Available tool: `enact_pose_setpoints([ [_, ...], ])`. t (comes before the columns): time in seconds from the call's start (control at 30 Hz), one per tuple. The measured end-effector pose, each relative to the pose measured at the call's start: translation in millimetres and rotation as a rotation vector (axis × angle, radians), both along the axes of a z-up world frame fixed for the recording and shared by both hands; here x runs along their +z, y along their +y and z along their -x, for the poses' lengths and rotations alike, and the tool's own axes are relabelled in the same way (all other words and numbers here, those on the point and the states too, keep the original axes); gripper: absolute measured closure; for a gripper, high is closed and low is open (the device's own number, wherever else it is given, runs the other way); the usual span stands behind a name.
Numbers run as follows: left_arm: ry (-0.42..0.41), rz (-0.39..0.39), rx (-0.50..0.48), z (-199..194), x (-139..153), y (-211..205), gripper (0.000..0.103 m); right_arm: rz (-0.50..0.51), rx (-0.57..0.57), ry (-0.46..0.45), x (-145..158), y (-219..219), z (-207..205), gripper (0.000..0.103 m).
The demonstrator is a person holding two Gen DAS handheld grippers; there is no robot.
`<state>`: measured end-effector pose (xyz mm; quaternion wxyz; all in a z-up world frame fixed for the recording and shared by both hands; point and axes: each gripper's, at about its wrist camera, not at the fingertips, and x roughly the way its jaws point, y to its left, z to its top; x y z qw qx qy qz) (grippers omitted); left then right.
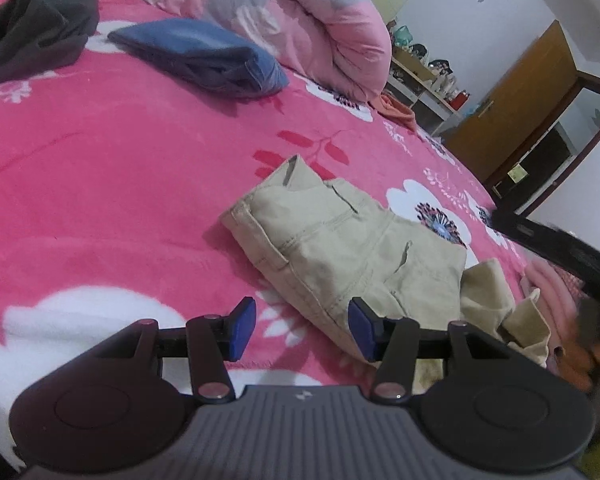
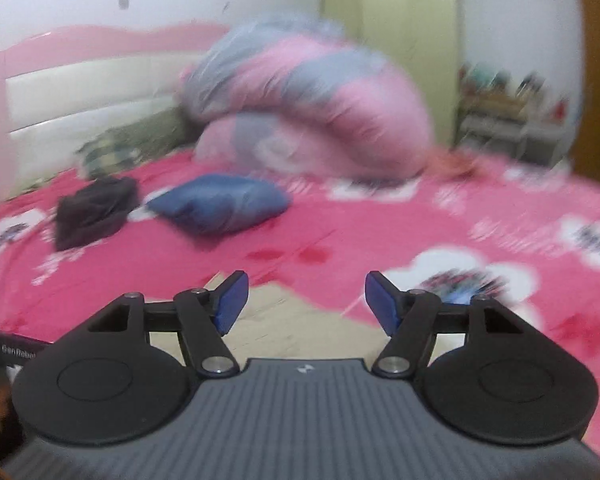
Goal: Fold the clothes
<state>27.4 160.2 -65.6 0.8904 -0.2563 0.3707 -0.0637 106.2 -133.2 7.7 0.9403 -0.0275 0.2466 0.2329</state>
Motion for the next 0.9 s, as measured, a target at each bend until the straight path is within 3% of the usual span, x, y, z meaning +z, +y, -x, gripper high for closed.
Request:
enact_pose_setpoints([
  [0.13,0.024,-0.042,-0.012,1,-6,-7,0.051,-0.042,-0.03,0.183,-30,0,-76,0.038],
  [0.23,0.028,-0.053,-0.016,2,-9,-7,0.051,-0.117,-0.036,0.403,-56,-8,-122,0.037],
  [0.3,0.027,-0.045,-0.018,1,-10,-5,0.051,-0.176,-0.04,0.509,-67,-14,-133,0.046],
  [0.37,0.026,-0.031,-0.018,1,-12,-2,0.051,-0.213,-0.043,0.518,-64,-19,-128,0.082],
  [0.43,0.025,-0.018,-0.017,2,-15,0,0.051,-0.284,0.009,0.519,-60,-26,-116,0.098],
  [0.5,0.021,-0.016,-0.018,2,-15,0,0.05,-0.31,0.077,0.506,-51,-25,-98,0.099],
  [0.63,0.017,-0.002,-0.016,3,-16,2,0.05,-0.206,0.159,0.417,-29,-7,-68,0.1],
  [0.7,0.016,-0.006,-0.01,4,-16,0,0.05,-0.161,0.116,0.338,-17,-6,-67,0.097],
  [0.73,0.017,-0.014,-0.007,4,-16,-1,0.05,-0.156,0.074,0.324,-16,-9,-76,0.086],
  [0.77,0.018,-0.022,-0.003,4,-15,-3,0.05,-0.152,0.031,0.311,-15,-12,-84,0.055],
  [0.83,0.021,-0.047,-0.004,3,-14,-7,0.05,-0.161,-0.018,0.378,-27,-17,-112,0.014],
  [0.9,0.028,-0.057,-0.005,2,-13,-8,0.049,-0.187,-0.057,0.5,-48,-22,-140,0.012],
])
